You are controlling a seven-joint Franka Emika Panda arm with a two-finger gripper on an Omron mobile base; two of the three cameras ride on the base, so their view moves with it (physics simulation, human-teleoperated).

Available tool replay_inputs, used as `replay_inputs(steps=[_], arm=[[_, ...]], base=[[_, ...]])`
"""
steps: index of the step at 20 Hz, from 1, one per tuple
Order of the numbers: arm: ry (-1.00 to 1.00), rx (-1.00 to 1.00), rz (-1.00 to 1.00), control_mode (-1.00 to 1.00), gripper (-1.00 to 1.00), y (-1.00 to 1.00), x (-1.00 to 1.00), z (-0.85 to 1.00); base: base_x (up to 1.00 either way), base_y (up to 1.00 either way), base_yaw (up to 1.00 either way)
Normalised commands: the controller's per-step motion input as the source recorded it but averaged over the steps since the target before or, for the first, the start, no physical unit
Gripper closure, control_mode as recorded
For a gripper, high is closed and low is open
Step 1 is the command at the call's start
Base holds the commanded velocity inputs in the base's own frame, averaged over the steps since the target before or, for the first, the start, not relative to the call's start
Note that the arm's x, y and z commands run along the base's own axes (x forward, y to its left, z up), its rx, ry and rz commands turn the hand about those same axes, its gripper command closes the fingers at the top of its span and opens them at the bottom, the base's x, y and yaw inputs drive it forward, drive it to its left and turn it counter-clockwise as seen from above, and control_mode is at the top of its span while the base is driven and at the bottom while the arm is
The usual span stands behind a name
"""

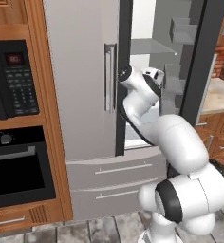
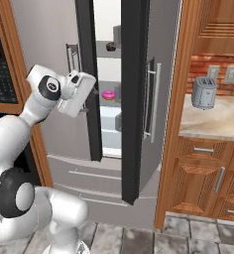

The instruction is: Take the cupcake and donut from the fridge and place them on the empty tray on the dining counter.

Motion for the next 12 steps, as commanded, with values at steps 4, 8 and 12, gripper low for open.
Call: replay_inputs(steps=[4, 8, 12], arm=[[0.29, -0.09, -0.18, -1.0, -1.0, -0.41, 0.94, -0.24], [0.24, -0.11, -0.17, -1.0, -1.0, -0.37, 0.76, -0.55], [0.18, -0.09, -0.14, -1.0, -1.0, -0.42, 0.59, -0.28]], base=[[0.0, 0.0, 0.0], [0.0, 0.0, 0.0], [0.0, 0.0, 0.0]])
